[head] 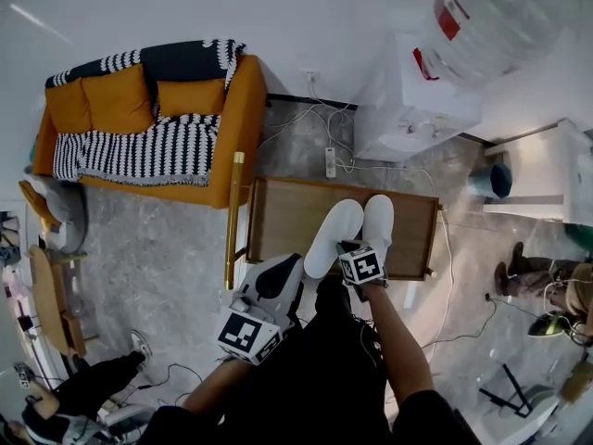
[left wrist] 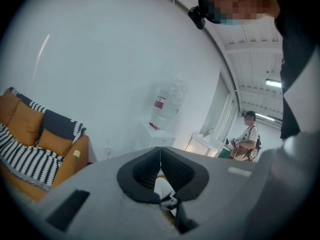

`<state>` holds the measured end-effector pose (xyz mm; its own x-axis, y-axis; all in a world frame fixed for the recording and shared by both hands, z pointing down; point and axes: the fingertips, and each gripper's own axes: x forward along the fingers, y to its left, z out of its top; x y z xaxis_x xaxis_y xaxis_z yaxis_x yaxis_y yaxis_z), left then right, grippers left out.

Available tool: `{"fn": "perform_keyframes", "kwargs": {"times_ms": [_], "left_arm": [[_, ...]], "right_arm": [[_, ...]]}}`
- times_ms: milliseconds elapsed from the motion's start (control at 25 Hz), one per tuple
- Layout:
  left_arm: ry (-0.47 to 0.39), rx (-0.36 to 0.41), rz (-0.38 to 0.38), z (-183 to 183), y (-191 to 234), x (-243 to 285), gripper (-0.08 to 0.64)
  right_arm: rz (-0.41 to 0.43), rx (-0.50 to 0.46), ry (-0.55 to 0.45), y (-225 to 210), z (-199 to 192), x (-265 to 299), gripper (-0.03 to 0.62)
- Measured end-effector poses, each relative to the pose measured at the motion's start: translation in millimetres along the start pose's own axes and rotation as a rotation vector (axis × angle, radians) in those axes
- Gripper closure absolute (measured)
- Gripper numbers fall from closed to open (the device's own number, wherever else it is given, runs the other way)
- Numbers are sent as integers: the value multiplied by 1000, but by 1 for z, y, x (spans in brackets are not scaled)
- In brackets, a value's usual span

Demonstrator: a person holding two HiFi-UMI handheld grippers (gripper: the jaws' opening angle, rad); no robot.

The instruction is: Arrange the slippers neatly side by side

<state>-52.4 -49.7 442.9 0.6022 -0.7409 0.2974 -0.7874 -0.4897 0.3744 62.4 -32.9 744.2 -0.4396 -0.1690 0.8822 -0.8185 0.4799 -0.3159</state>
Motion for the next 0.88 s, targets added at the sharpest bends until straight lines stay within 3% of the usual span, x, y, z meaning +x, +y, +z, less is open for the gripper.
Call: {"fn": "perform_keyframes", "kwargs": {"times_ms": [480,880], "left_arm": [[-7,-19,61,-10,-23,6,543],[-9,-31,98,-12,-22,12,543]], "right_arm": [[72,-247,92,-12,-4,-1,569],[85,-354,118,-22,3,10,569]]}}
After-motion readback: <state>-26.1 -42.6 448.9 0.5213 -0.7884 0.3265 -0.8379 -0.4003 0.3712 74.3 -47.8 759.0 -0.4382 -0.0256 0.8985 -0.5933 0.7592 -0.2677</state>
